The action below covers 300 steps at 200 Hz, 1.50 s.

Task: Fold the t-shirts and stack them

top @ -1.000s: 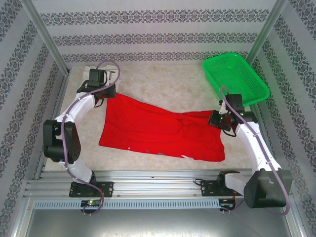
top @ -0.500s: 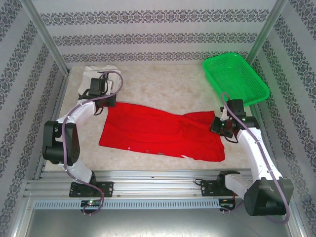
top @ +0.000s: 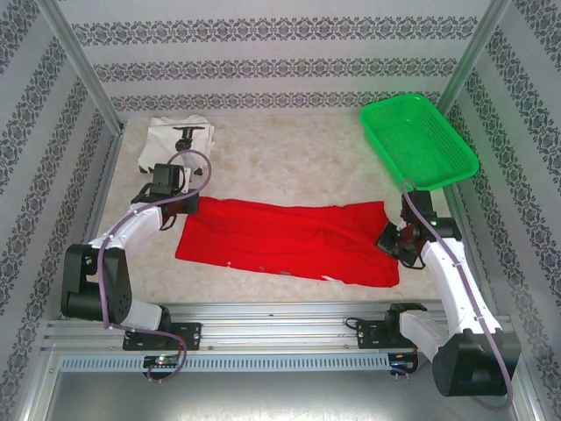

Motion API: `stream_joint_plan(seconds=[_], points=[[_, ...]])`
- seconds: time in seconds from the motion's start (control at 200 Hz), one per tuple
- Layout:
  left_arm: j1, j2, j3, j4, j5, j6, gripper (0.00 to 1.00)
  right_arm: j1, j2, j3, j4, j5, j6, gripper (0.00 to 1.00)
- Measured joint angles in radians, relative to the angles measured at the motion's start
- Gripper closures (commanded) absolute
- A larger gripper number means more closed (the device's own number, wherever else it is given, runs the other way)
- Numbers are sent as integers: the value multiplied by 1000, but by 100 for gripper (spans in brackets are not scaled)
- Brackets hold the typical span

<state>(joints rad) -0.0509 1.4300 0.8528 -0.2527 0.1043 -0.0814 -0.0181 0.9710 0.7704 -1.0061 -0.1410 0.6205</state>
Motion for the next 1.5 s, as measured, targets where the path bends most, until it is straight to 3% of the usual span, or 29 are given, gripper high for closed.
stream_joint_plan(seconds=[0.659,0.824,0.939,1.299,1.499], points=[[0,39,-56,-38,-64,-55,100,0,-113,-127,-60,77,141,100],[1,76,-54,-83,-66,-64,63,1,-93,-127,-60,77,141,100],[1,82,-45,-116,-87,-96,48,7,-92,-127,-60,79,145,100],[-31,-32,107,-163,-111,-216,42,29,-92,-132,-62,105,169,88],[-161,-20,154,-108,-34,-248,42,29,-112,-132,-86,148,191,65]])
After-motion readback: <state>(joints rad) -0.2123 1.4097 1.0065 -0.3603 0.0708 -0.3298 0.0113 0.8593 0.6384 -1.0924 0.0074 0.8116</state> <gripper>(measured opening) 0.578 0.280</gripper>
